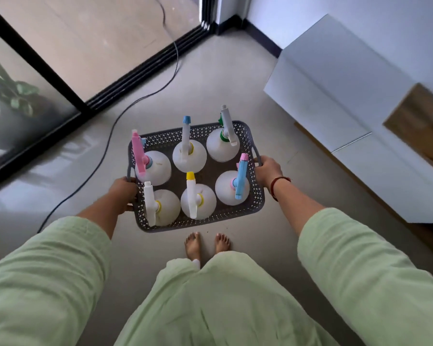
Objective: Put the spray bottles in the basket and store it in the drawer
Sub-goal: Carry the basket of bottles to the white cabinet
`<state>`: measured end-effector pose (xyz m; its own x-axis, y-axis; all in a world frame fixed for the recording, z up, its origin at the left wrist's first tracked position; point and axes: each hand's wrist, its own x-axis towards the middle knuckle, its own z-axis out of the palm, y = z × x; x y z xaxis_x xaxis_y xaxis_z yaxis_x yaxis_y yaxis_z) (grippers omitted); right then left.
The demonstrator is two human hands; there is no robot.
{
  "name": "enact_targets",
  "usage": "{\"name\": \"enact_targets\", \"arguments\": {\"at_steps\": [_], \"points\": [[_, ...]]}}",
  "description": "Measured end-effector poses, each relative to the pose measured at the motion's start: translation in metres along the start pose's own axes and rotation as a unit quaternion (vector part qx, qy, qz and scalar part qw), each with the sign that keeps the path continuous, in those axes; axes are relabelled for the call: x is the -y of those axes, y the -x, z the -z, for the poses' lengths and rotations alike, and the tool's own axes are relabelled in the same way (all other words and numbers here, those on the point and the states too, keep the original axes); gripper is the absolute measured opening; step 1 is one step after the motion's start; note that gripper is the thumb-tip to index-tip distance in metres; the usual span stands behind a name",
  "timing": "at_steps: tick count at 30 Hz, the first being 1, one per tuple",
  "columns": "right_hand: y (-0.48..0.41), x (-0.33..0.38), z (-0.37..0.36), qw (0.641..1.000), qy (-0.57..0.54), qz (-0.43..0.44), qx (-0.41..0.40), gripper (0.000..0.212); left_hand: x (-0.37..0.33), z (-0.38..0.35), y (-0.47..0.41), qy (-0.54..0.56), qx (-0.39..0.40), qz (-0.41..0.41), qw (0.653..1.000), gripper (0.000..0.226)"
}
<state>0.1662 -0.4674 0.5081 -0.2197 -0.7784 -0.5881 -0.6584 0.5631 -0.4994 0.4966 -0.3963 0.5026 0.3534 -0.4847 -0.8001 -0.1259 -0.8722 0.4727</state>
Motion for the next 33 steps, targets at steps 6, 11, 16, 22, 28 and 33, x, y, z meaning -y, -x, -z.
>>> {"name": "enact_targets", "arguments": {"at_steps": [6, 11, 16, 22, 28, 33], "points": [[0.024, -0.015, 0.015, 0.999, -0.029, -0.021, -0.01, 0.032, -0.017, 0.0, 0.014, -0.046, 0.027, -0.023, 0.998, 0.029], [0.034, -0.021, 0.029, 0.998, -0.05, -0.035, -0.034, 0.031, -0.038, -0.006, 0.019, -0.077, 0.048, -0.047, 0.995, 0.025], [0.04, -0.03, 0.046, 0.993, -0.085, -0.048, -0.068, 0.028, -0.075, -0.016, 0.016, -0.134, 0.055, -0.087, 0.986, 0.017], [0.044, -0.06, 0.077, 0.98, -0.138, -0.086, -0.117, 0.023, -0.13, -0.059, 0.016, -0.215, 0.09, -0.14, 0.962, 0.018], [0.036, -0.106, 0.119, 0.959, -0.183, -0.147, -0.159, 0.022, -0.194, -0.14, 0.026, -0.294, 0.135, -0.181, 0.929, 0.016], [0.022, -0.139, 0.162, 0.938, -0.21, -0.19, -0.199, 0.018, -0.243, -0.219, 0.035, -0.346, 0.161, -0.206, 0.901, 0.015]]}}
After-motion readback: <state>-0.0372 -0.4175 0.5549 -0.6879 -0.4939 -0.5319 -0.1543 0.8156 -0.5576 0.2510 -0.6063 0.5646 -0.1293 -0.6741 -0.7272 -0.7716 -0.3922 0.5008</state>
